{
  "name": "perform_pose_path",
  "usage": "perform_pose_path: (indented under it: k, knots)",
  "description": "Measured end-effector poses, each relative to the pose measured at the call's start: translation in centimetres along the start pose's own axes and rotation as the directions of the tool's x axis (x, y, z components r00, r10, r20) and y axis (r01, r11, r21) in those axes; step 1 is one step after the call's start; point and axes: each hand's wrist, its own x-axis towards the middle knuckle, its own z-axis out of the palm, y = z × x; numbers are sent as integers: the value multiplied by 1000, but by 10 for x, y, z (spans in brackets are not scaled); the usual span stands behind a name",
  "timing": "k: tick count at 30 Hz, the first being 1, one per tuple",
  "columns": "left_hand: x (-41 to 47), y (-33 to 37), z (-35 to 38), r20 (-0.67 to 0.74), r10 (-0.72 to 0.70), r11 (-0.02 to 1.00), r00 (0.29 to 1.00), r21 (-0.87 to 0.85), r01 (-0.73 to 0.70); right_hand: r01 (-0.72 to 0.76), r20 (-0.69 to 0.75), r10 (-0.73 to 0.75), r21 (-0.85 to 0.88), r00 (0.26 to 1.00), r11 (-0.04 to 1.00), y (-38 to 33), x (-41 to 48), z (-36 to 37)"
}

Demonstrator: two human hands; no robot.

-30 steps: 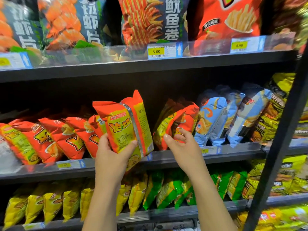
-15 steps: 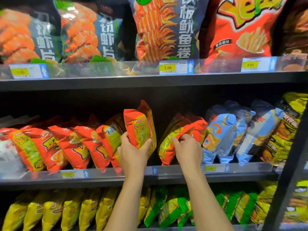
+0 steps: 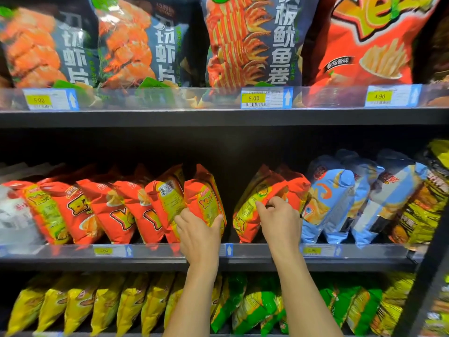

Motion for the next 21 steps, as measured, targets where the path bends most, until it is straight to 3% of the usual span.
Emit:
perform_pose_path:
  k: [6, 12, 17, 21]
  knots:
    - [5, -3, 0, 3, -8, 1000, 1000, -11, 8, 53, -21, -51, 58, 998, 997, 6, 3, 1]
    - [-1, 0, -13, -66, 31, 999, 997, -42, -34, 5, 50, -25, 373, 998, 928, 14, 7, -9]
    - [-10, 10, -37, -150, 174, 961, 973, -189, -200, -32, 122, -46, 570, 991, 821, 17, 2, -43]
    - [-19, 29, -63, -42, 312, 888, 949, -343, -307, -32, 185, -119, 653, 976, 757, 29, -6, -79]
